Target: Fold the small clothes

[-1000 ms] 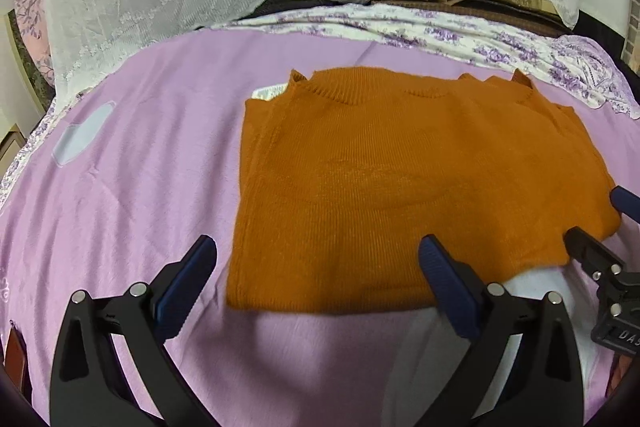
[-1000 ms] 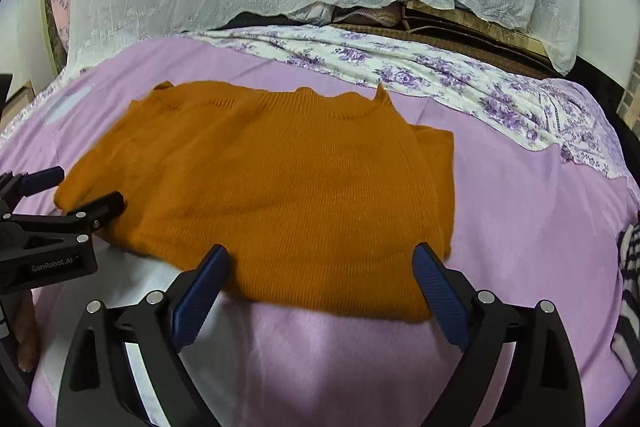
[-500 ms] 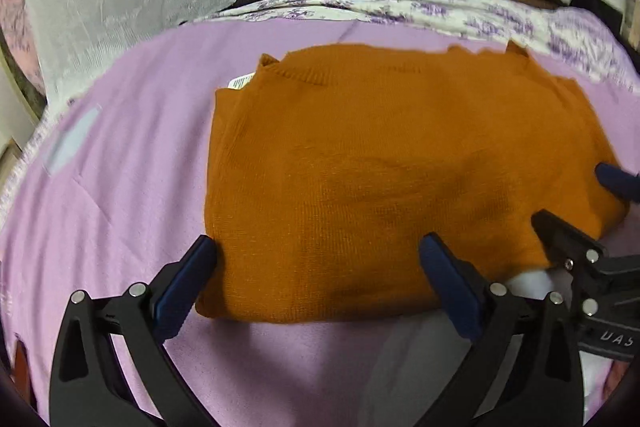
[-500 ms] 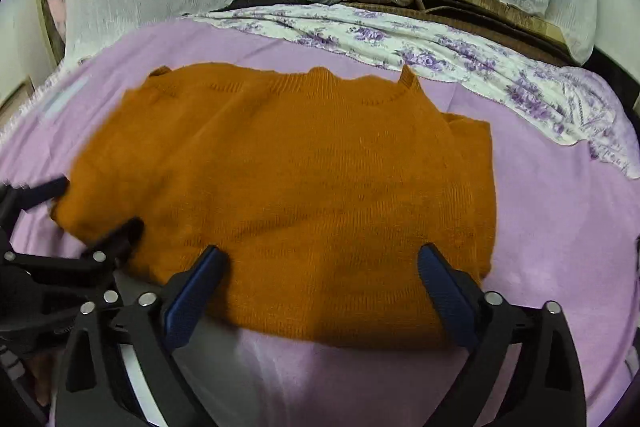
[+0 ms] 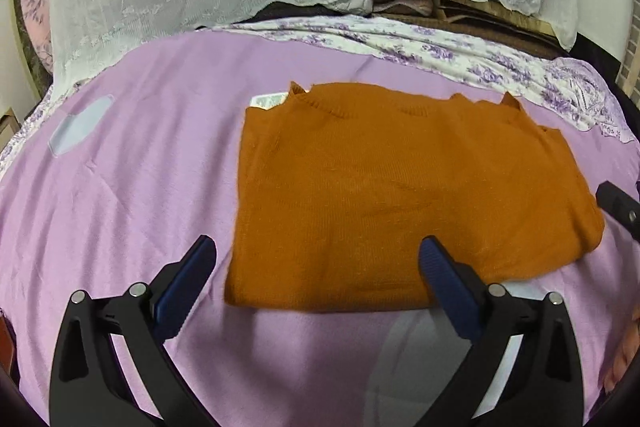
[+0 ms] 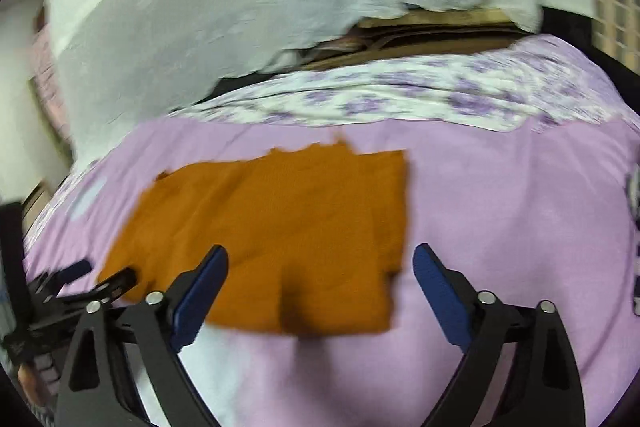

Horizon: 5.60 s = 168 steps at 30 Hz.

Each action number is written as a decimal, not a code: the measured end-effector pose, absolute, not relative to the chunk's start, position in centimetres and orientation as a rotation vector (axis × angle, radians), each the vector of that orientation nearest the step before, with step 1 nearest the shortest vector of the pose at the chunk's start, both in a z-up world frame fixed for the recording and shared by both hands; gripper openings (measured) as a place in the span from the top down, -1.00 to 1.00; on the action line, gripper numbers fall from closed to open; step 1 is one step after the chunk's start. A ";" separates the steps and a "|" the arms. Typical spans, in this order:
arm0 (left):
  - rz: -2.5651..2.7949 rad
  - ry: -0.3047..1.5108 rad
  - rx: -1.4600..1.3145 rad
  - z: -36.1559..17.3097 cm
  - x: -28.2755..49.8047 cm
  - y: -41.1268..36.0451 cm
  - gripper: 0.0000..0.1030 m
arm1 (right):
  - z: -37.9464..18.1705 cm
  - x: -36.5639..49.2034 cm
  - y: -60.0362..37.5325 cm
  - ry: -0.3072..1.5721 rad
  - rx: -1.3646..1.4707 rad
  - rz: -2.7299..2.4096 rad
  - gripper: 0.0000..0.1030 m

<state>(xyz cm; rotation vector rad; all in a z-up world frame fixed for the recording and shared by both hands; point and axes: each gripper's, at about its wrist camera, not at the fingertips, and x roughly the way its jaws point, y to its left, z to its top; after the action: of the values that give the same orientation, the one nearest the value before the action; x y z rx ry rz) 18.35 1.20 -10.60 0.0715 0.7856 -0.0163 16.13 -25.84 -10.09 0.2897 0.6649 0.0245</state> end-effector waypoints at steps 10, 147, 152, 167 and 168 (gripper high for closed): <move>-0.006 0.850 0.038 -11.2 19.0 1.9 -0.92 | -12.1 16.9 -30.8 0.722 0.661 0.145 -0.75; 0.151 0.806 -0.450 -7.8 21.5 20.2 -0.92 | -4.1 26.5 -5.8 0.884 0.367 0.267 0.73; 0.145 0.806 -0.474 -7.7 21.5 20.7 -0.92 | -6.3 26.6 -2.1 0.930 0.342 0.300 0.73; 0.150 0.844 -0.471 -8.7 22.3 20.9 -0.92 | -5.1 22.2 -0.2 0.882 0.101 0.477 0.22; 0.150 0.846 -0.468 -8.7 22.3 20.8 -0.92 | -4.8 21.7 -0.6 0.861 0.080 0.472 0.22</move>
<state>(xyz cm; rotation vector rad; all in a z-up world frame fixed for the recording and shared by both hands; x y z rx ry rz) 22.30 20.80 -8.70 -0.4678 0.8457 0.1504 21.69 -0.56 -4.75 0.0796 0.8614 0.4719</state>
